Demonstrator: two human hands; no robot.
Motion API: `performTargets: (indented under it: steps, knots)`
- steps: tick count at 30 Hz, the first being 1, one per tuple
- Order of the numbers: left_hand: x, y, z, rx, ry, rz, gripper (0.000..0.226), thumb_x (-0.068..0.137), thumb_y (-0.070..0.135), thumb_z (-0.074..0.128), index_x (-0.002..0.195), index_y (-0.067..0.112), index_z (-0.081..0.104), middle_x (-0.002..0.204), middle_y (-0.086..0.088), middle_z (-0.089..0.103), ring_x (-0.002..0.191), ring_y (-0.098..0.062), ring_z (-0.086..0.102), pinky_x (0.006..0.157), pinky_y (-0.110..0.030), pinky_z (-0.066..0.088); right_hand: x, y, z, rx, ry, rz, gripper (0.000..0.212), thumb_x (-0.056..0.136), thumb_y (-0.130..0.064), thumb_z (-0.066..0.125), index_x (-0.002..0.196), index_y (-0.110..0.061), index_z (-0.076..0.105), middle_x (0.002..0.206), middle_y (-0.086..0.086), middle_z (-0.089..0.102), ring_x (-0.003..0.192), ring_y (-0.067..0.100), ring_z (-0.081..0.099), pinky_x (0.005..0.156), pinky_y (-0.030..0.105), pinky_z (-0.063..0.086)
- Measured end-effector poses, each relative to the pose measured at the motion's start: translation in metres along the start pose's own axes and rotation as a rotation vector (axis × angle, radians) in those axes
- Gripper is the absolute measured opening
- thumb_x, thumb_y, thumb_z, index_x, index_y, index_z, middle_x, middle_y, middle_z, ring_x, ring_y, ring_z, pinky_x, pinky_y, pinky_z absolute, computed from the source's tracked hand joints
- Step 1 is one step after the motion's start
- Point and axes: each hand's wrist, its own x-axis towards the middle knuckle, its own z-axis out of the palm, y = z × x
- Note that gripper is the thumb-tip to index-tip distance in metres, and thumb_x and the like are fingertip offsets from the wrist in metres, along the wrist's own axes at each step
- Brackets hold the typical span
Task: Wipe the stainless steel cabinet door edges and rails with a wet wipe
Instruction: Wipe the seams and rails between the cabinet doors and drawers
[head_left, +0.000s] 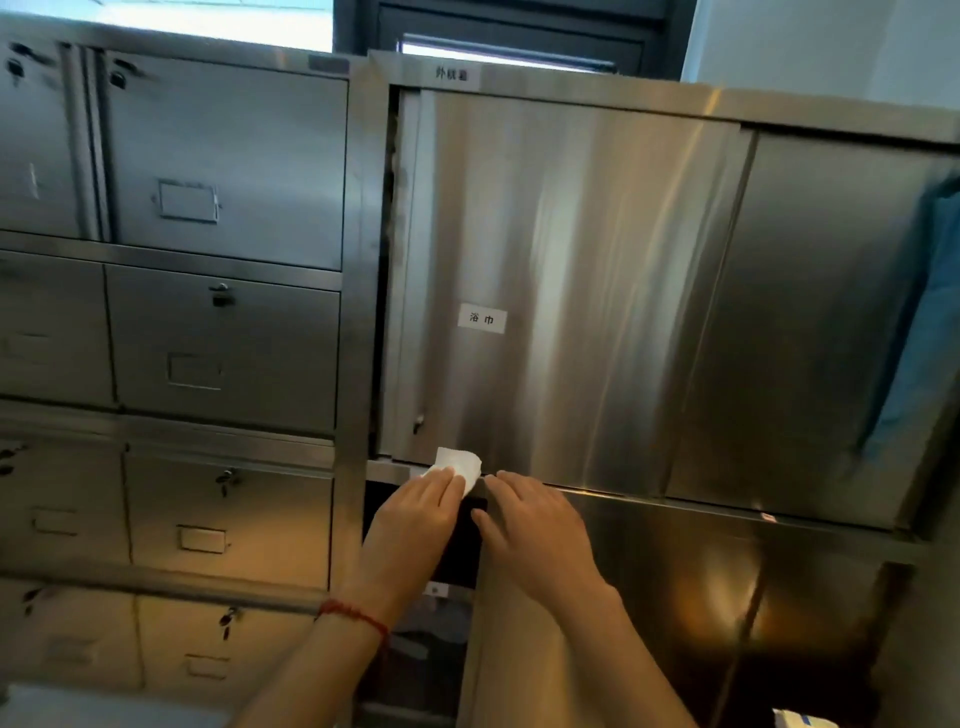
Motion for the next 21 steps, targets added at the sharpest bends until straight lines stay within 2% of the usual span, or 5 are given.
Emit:
performTargets:
  steps: [21]
  knots:
    - [-0.047,-0.295,-0.029,0.187,0.001,-0.120,0.065,0.030,0.012,0.094,0.091,0.005,0.072,0.090,-0.010,0.072,0.080,-0.019,0.071,0.067,-0.030,0.058,0.179,-0.227,0.124,0.169,0.013,-0.301,0.043,0.097,-0.038,0.043,0.137,-0.022,0.044,0.141,-0.002,0.046,0.131,0.011,0.039,0.109,0.028,0.024]
